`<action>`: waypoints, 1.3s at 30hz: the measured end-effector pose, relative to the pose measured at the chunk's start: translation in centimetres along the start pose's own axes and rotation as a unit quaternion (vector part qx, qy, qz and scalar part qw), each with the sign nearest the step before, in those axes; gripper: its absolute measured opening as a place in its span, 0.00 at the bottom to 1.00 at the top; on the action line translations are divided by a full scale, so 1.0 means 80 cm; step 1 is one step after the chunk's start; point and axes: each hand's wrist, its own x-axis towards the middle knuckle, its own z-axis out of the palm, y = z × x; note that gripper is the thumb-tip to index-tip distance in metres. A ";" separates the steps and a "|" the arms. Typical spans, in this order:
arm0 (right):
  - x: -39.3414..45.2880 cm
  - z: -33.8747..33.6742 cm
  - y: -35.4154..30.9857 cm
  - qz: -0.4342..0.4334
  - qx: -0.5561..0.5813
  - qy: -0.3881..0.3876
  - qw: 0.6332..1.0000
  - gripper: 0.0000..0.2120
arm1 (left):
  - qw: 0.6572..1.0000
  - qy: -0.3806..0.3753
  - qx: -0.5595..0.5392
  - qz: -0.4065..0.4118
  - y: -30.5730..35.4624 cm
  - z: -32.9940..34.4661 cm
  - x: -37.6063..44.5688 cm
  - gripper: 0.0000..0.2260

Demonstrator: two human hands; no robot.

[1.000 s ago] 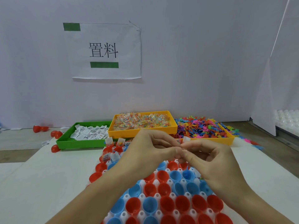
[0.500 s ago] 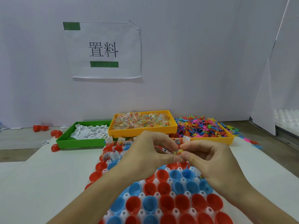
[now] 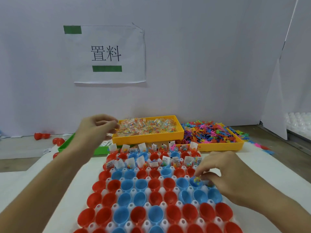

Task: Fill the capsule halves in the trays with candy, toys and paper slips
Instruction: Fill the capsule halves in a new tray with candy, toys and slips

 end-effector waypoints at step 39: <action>-0.004 0.001 -0.006 -0.046 -0.043 0.045 0.997 0.13 | 0.914 0.061 0.396 0.058 -0.093 -0.023 0.104 0.08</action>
